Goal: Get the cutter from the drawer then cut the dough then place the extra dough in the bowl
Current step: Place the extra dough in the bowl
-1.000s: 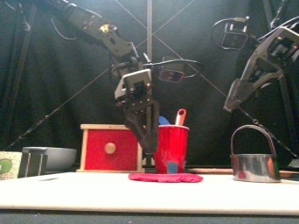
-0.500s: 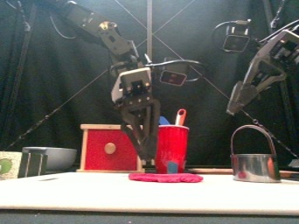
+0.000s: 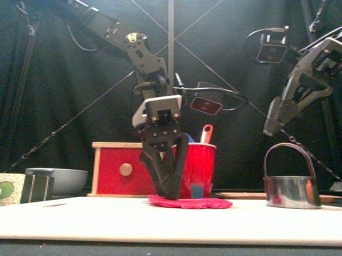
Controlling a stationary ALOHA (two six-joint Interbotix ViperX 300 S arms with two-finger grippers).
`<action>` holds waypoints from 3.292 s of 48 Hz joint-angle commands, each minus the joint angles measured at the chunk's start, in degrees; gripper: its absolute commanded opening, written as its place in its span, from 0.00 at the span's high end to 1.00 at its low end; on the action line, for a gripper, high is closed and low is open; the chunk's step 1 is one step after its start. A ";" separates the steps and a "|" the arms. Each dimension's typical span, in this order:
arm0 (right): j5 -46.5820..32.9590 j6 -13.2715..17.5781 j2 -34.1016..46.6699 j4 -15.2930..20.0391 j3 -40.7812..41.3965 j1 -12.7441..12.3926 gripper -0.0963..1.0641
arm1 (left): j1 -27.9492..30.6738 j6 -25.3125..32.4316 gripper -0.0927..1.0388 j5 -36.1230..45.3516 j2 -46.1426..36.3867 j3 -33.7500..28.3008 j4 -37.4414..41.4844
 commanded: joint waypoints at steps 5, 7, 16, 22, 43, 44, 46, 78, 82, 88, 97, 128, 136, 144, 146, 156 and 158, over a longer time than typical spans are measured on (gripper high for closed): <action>-0.44 0.09 -0.88 0.35 -0.26 -0.09 0.19 | -0.79 -0.18 0.07 0.09 -0.62 -1.41 -1.58; -0.44 0.09 -0.88 0.35 -0.18 -0.18 0.19 | -0.79 -0.18 0.07 0.00 -0.62 -1.41 -1.58; -0.44 0.09 -0.88 0.44 -0.18 -0.09 0.19 | -0.79 -0.18 0.07 0.26 -0.62 -1.49 -1.41; -0.44 0.09 -0.79 0.70 -0.18 -0.18 0.19 | -0.53 -0.18 0.08 0.70 -1.14 -1.49 -0.97; -0.44 0.09 -0.79 1.58 -0.09 -0.09 0.19 | 0.35 -1.58 0.15 0.70 -2.46 -2.20 -1.85; -0.44 0.09 -0.79 1.58 -0.09 -0.09 0.19 | 0.35 -1.58 0.15 0.79 -2.37 -2.11 -1.93; -0.44 0.09 -0.79 1.67 -0.09 -0.09 0.19 | 0.35 -1.58 0.15 0.79 -2.29 -1.93 -2.20; -0.44 0.09 -0.79 2.46 0.70 -0.09 0.19 | 0.35 -2.99 0.15 0.26 0.18 -1.32 -2.20; -0.44 0.09 -0.88 2.46 0.70 -0.09 0.19 | 0.35 -2.99 0.16 0.26 0.26 -1.32 -2.20; -0.44 0.09 -0.79 2.46 0.79 -0.09 0.19 | 0.35 -2.99 0.16 0.26 0.26 -1.23 -1.93; -0.35 0.09 -0.79 2.46 0.88 -0.09 0.19 | 0.35 -2.99 0.16 0.35 0.26 -0.88 -1.76; -0.35 0.09 -0.79 2.46 0.97 -0.09 0.19 | 0.35 -2.99 0.16 0.53 0.26 -0.35 -0.79; -0.26 0.18 -0.79 2.46 1.05 -0.09 0.19 | 0.35 -2.99 0.16 0.62 0.26 -0.35 -0.70; -0.26 0.09 -0.79 2.55 1.05 -0.09 0.19 | 0.35 -2.90 0.22 0.70 0.26 -0.35 -0.53; -0.26 0.09 -0.79 2.46 1.05 -0.09 0.19 | 0.35 -2.90 0.24 0.70 0.26 -0.35 -0.53; -0.18 0.09 -0.79 2.46 1.05 -0.09 0.19 | 0.35 -2.90 0.28 0.70 0.26 -0.09 -0.62; -0.26 0.09 -0.79 2.46 1.05 -0.18 0.19 | 0.35 -2.90 0.28 0.70 0.26 0.00 -0.62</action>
